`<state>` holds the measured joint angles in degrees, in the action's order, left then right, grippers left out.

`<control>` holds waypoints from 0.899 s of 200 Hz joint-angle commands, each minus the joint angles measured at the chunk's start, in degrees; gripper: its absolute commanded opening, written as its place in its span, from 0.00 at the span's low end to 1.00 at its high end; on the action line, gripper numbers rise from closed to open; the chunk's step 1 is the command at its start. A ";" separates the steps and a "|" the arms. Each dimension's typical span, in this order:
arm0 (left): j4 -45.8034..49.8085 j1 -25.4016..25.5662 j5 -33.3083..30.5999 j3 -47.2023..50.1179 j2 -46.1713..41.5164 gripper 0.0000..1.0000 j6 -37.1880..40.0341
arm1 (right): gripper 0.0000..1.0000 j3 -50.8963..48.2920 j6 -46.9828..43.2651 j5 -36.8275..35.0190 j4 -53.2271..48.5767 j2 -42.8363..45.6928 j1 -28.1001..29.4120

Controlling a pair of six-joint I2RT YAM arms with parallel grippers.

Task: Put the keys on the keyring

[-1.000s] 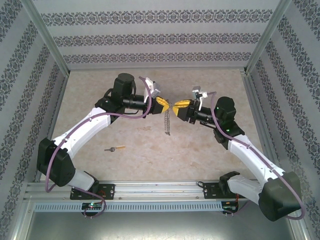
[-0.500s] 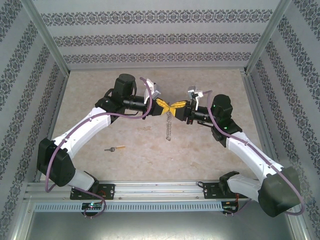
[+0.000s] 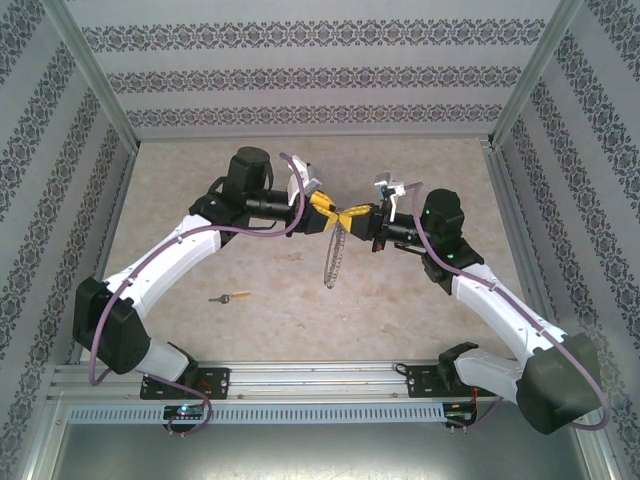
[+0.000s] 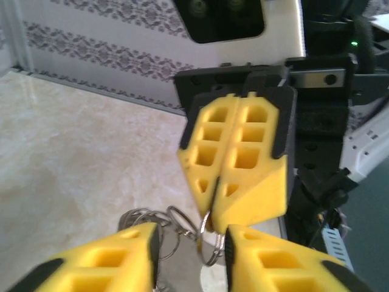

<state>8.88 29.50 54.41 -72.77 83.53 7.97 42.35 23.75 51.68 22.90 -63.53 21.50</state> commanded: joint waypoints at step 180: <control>-37.72 -0.38 -0.14 9.84 -3.27 0.43 -33.93 | 0.00 -0.34 4.13 -9.74 20.23 3.77 1.94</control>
<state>-17.02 29.52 50.17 -64.07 79.40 -17.56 41.39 25.85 43.51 35.44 -58.28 22.61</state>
